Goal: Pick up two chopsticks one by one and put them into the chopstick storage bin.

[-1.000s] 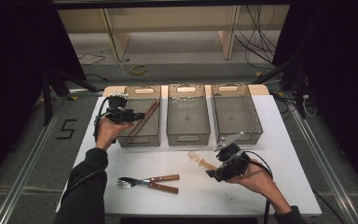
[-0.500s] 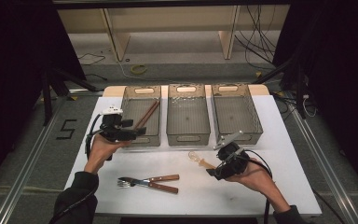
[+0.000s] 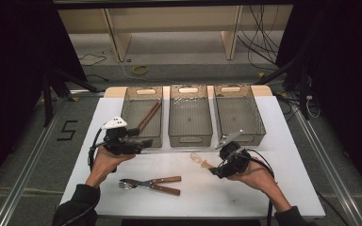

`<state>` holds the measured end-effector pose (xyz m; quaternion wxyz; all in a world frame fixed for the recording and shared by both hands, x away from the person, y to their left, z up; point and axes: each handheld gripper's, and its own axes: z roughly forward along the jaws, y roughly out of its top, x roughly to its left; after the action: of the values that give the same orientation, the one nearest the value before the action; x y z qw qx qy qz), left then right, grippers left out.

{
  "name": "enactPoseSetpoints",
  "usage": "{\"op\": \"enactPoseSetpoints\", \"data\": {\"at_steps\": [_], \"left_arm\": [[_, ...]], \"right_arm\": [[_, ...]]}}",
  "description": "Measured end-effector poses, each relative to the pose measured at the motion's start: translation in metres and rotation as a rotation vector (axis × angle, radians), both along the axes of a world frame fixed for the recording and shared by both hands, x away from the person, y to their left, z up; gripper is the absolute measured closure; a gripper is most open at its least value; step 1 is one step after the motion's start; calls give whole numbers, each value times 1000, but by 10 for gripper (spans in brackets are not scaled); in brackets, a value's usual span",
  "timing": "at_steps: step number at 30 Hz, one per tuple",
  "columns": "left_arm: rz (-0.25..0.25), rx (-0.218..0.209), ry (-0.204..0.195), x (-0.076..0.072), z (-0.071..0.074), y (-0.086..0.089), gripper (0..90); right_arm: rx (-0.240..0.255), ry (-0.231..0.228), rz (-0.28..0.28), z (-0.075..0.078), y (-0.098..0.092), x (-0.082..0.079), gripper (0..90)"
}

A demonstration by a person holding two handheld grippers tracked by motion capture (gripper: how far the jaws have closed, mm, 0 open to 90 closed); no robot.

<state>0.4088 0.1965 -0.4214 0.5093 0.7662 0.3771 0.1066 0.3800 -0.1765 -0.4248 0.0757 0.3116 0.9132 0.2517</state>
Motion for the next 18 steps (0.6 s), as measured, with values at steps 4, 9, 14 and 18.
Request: {"op": "enactPoseSetpoints", "data": {"at_steps": [4,9,14,18], "left_arm": [[-21,20,-14,-9,-6,-6,190],[-43,16,-36,-18,-11,-11,187],[-55,-3,-51,-27,-13,-14,183],[-64,-13,-55,-34,-17,-14,180]], "right_arm": [[-8,6,-5,-3,1,4,349],[-17,20,-9,-7,1,10,378],[-36,30,1,-11,2,13,412],[-58,33,8,-15,5,15,435]]}}
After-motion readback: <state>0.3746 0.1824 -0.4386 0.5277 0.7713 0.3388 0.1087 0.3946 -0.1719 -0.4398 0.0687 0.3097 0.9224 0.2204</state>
